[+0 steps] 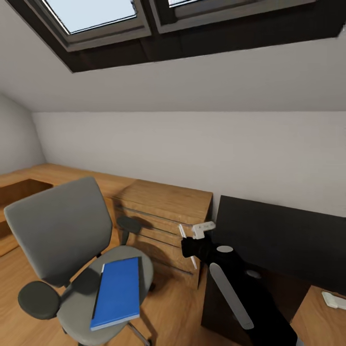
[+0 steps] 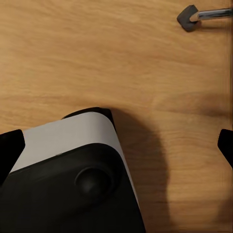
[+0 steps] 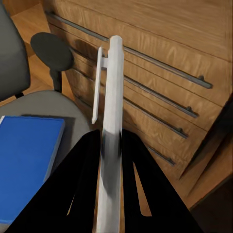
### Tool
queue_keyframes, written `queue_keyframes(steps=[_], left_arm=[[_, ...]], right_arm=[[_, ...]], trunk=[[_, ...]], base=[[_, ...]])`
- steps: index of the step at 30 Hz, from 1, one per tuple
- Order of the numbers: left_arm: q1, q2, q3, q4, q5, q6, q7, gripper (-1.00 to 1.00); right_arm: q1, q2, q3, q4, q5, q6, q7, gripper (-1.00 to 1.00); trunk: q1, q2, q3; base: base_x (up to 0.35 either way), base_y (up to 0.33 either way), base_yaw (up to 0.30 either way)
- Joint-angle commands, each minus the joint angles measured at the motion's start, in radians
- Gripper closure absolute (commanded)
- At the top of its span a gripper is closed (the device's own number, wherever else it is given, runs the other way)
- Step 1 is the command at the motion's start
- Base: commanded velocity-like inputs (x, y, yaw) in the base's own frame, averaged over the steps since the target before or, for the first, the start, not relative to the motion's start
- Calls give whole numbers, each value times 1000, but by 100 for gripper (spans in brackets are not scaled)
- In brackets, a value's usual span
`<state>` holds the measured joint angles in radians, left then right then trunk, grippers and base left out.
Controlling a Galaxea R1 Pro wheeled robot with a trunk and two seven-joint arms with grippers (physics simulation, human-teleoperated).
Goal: In the bedroom, organize the workspace by keeping the computer under the desk, ensuring the monitor is on the desk, placing the keyboard on the desk next to the monitor, placing the mouse on the desk next to the keyboard, moving the folder from the swivel chair onto the desk next to the mouse, stacking the notebook on top of the folder with the pen on top of the notebook, and positioning the swivel chair next to the desk.
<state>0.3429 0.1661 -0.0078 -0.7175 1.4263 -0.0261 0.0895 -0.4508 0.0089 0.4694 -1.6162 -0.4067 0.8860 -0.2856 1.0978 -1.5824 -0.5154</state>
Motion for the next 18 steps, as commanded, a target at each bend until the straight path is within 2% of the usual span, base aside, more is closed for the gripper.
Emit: queue_keyframes(steps=[1, 5, 8, 14, 17, 18], left_arm=[[1, 0, -1, -3, 7, -2, 5, -100], [1, 0, -1, -2, 7, -2, 4, -100], [1, 0, -1, -2, 7, -2, 2, -100], [1, 0, -1, -2, 8, 5, -2, -100], [0, 1, 0, -2, 12, 9, -6, -100], [0, 1, 0, -2, 14, 10, -7, -100]], right_arm=[[-1, 0, 1, -1, -12, 3, -9, 100], [-3, 0, 0, -1, -12, 5, -9, 100], [-6, 0, -22, -1, -12, 9, -9, 100], [-13, 0, -93, 0, -9, 23, -10, 100], [-14, 0, -137, 1, -8, 29, -12, 100], [-14, 0, -162, 1, -6, 31, -18, 100]], trunk=[[-4, 7, 2], [-19, 35, 15], [-31, 56, 24], [-54, 98, 43], [-65, 119, 52], [-69, 126, 56]], base=[[0, 0, -167], [0, 0, -98], [0, 0, -36], [0, 0, -14], [0, 0, -5], [0, 0, -2]])
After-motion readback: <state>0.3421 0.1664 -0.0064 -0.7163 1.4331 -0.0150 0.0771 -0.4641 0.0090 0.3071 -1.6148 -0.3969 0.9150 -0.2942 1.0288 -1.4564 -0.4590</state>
